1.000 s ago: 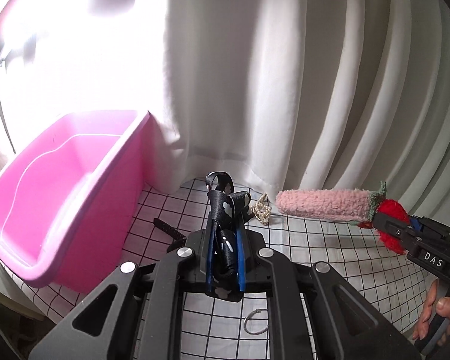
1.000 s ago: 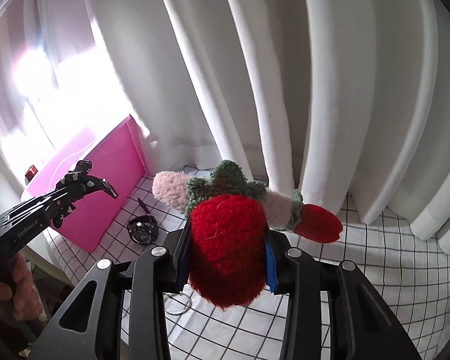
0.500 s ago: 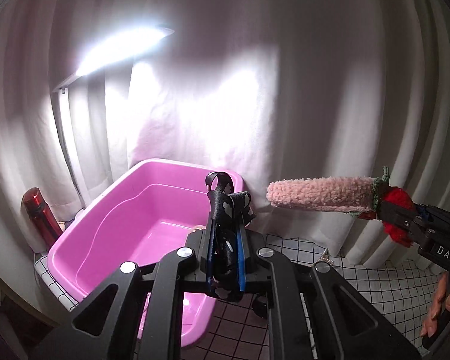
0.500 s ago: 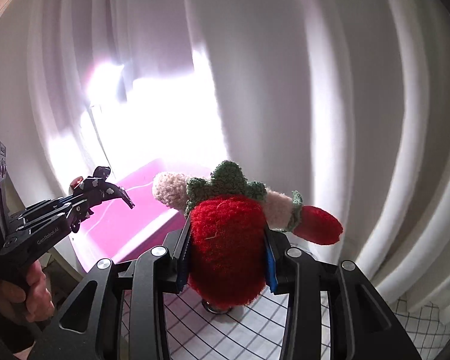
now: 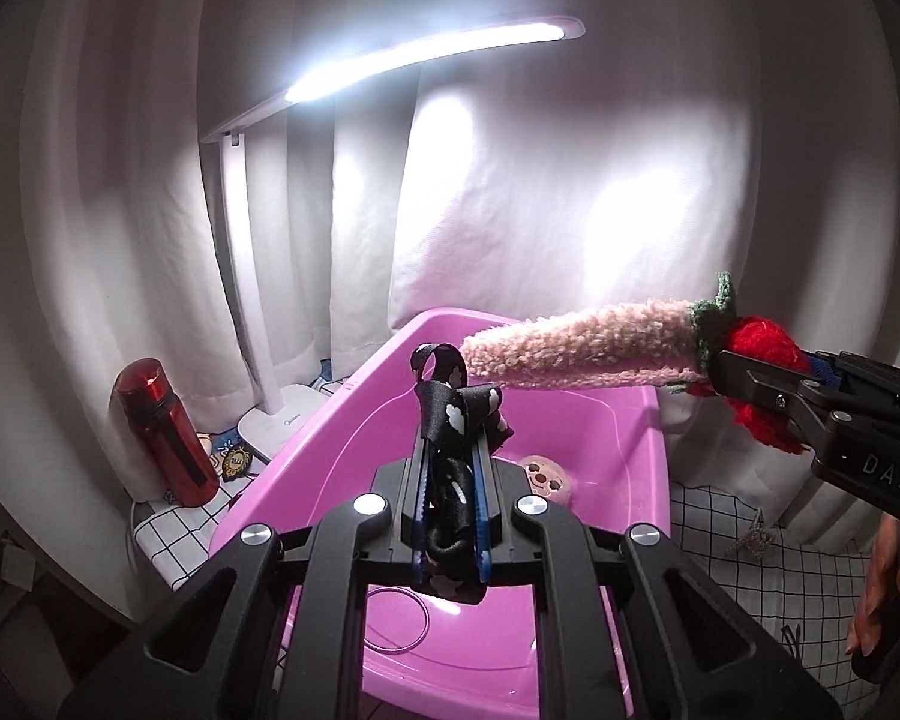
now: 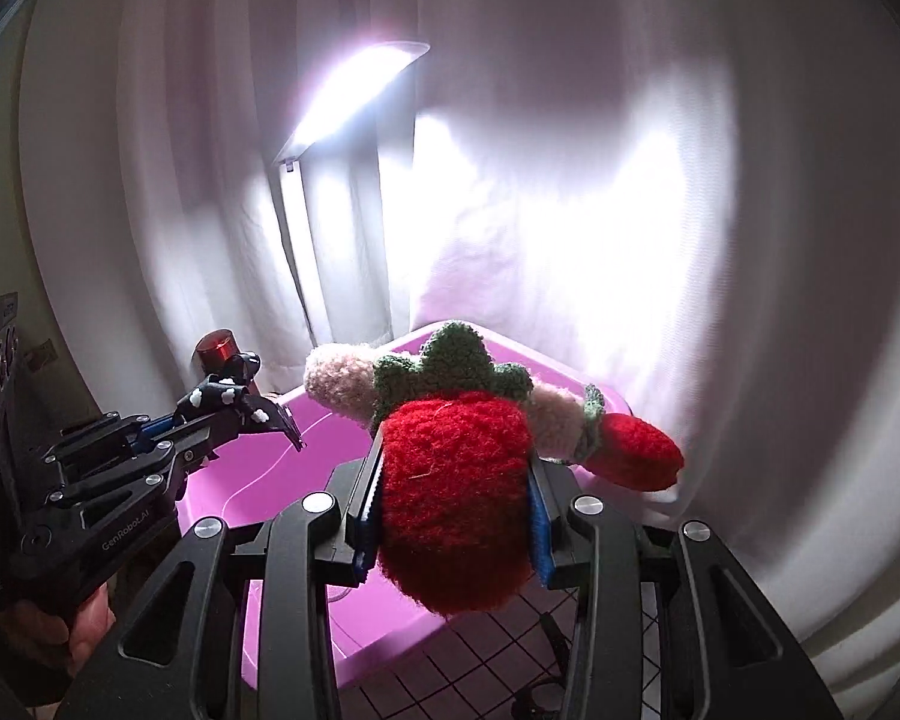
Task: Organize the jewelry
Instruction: 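Lift the headband and bow and carry both over the pink tub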
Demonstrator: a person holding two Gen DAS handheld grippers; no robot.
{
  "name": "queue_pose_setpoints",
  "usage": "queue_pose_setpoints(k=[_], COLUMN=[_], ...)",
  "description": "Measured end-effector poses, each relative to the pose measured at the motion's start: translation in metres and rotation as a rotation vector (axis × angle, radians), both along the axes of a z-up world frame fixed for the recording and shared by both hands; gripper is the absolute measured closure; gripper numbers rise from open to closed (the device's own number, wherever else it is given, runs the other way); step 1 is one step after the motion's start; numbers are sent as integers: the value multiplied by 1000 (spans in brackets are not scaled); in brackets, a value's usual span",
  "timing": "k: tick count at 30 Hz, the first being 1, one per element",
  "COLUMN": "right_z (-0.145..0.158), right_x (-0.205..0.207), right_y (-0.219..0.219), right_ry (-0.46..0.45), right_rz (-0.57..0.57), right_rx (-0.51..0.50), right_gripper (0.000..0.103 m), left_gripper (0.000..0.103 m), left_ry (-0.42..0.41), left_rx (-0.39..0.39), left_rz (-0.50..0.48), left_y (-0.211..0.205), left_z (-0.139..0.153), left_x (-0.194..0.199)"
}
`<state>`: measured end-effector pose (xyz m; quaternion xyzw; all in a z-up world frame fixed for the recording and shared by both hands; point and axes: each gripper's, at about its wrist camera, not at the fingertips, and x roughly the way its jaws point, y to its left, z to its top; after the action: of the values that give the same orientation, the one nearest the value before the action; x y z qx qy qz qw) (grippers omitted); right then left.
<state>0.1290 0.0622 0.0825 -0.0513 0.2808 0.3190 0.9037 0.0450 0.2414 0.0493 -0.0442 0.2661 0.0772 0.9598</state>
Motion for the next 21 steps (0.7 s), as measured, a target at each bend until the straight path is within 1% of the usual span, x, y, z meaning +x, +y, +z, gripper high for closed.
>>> queue_pose_setpoints(k=[5,11,15,19,21], right_z=[-10,-21,-34,-46,-51], right_x=[19,31,46,60,64], right_y=[36,56,74,87,91], right_ry=[24,51,81,130,140], right_rz=[28,39,41,32,14], right_rx=[-39,-91,-134,-171,-189], right_gripper=[66,66,66,66,65], left_gripper=[91,91,91,89,87], left_ry=[39,86,133,188,207], left_rx=[-17,-31,-45,-63,-78], left_rz=[30,54,74,86,92], left_y=[18,34,42,49,52], left_z=[-17,-36,-49,-60,-65], left_x=[8,20,30,40,42])
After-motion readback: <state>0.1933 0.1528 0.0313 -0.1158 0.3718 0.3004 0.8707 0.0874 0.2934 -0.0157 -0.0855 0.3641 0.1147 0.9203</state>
